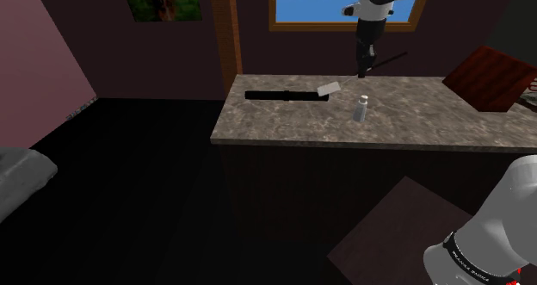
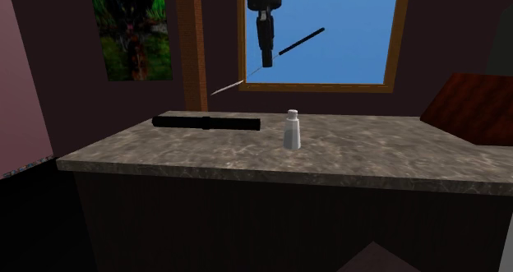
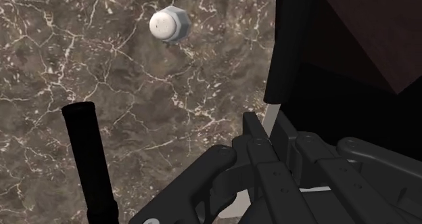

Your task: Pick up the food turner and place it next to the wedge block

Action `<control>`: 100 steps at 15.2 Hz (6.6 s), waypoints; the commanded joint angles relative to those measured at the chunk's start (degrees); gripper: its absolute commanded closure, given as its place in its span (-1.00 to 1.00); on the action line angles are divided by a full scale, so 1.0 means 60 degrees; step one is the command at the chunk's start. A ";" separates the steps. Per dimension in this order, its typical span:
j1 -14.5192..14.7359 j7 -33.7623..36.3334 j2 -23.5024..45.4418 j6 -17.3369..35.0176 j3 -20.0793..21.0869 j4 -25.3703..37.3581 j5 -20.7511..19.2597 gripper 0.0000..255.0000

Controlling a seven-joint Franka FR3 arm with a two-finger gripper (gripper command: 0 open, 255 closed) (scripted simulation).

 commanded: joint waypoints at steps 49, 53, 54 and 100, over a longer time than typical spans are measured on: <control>-0.1592 -1.0082 0.0307 -0.0484 -0.8396 0.2214 -0.0703 1.00; -0.3387 -1.3276 0.3918 -0.0647 -0.9698 0.3432 0.2920 1.00; -0.4289 -1.3669 0.4346 -0.0781 -0.9258 0.3801 0.3330 1.00; -0.6542 -1.5586 0.6594 0.3571 -0.7227 0.0661 0.5712 1.00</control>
